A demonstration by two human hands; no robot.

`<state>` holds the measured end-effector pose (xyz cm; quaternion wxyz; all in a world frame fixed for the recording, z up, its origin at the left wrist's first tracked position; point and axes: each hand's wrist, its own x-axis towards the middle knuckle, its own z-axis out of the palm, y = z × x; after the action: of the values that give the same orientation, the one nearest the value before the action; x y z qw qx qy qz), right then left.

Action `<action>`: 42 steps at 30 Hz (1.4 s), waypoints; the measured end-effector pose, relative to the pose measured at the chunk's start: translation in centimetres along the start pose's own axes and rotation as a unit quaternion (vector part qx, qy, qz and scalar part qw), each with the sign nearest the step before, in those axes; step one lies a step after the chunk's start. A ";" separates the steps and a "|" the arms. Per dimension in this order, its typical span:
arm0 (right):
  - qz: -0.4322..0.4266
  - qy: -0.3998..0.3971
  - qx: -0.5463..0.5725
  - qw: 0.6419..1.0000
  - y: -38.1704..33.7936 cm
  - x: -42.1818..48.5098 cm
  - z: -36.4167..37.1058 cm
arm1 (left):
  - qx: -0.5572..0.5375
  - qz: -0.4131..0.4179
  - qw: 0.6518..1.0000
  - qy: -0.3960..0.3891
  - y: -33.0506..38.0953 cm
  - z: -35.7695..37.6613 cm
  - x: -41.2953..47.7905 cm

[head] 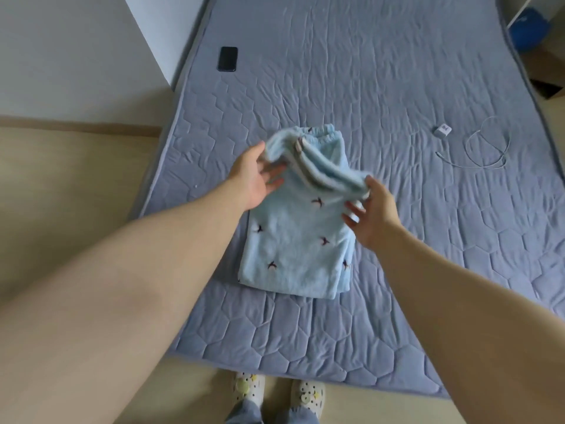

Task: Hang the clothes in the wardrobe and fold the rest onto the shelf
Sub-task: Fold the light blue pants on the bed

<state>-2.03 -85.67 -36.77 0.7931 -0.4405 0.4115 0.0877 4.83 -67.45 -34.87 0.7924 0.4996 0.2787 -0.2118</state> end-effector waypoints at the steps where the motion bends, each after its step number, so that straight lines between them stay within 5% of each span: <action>1: -0.026 -0.027 0.007 0.999 -0.9 0.5 0.6 | 0.013 0.015 0.999 -0.027 0.6 0.4 0.9; 7: -0.024 0.002 -0.078 0.997 2.0 5.3 0.0 | 0.185 0.005 0.982 -0.025 -2.6 -1.1 6.0; 15: 0.043 0.079 -0.220 0.971 12.2 10.9 -5.1 | 0.381 -0.013 0.920 0.092 -13.5 -7.9 10.5; 23: 0.015 0.191 -0.438 0.878 18.7 14.0 -9.2 | 0.482 -0.068 0.849 0.204 -21.3 -14.0 12.1; 25: -0.001 0.172 -0.412 0.895 18.6 15.5 -9.5 | 0.468 -0.075 0.851 0.227 -21.7 -14.6 12.7; 31: 0.044 0.136 -0.318 0.937 18.8 17.6 -9.8 | 0.302 -0.119 0.926 0.193 -22.3 -14.9 13.6; 36: 0.109 0.134 -0.294 0.940 19.3 15.4 -10.6 | 0.269 -0.161 0.931 0.184 -22.7 -15.8 11.4; 42: 0.193 0.143 -0.308 0.921 23.4 7.0 -14.7 | 0.322 -0.255 0.894 0.180 -25.8 -19.4 3.1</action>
<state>-17.73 -84.62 -60.59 0.5190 -0.5830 0.5497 0.2975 -13.19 -60.58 -61.00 0.4436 0.6686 0.4509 -0.3911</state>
